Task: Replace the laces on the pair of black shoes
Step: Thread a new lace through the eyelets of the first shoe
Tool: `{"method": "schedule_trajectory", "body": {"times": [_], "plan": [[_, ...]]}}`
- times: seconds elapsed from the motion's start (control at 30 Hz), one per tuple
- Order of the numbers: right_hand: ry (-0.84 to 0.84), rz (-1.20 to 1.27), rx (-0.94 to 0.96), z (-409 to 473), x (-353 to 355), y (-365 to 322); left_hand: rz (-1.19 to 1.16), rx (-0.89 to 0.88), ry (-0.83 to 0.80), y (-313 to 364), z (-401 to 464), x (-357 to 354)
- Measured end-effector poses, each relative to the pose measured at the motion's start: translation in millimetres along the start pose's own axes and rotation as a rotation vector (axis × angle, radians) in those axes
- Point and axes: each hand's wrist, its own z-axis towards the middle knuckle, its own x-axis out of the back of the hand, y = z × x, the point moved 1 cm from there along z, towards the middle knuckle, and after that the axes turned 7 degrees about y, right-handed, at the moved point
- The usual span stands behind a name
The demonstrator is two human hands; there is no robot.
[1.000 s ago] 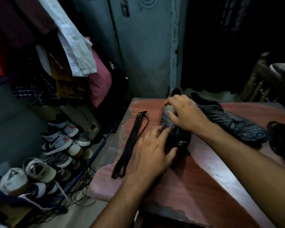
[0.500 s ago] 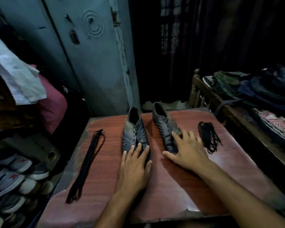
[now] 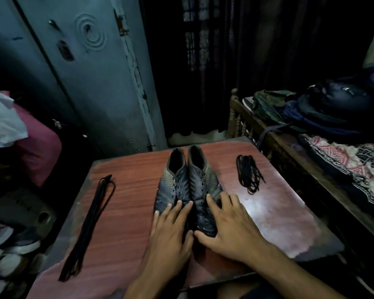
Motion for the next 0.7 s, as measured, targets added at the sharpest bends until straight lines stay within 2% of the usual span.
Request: {"method": "schedule_trajectory", "body": {"times": [0.1,0.17,0.27,0.37,0.47,0.6,0.7], "plan": [[-0.086,0.103,0.029,1.1,8.0,8.9,0.029,0.028,-0.044,1.5,4.7,8.4],[-0.097,0.293,-0.01,3.2,16.0,23.8,0.037,0.036,-0.029,8.5,7.3,11.4],[0.073,0.439,-0.145,7.1,22.8,69.1,-0.054,-0.038,0.129,27.1,9.0,13.0],[0.282,0.33,-0.346,6.5,20.9,130.1,-0.111,-0.175,0.245,46.3,15.5,5.2],[0.276,0.203,-0.511,12.0,21.0,165.6,-0.105,-0.26,0.286,64.9,28.6,-1.8],[0.183,0.035,-0.522,34.8,19.7,172.6,-0.07,-0.306,0.229,89.2,47.6,-10.9],[0.206,-0.053,-0.46,49.4,13.0,170.8,-0.057,-0.322,0.189,106.2,59.8,-14.9]]}}
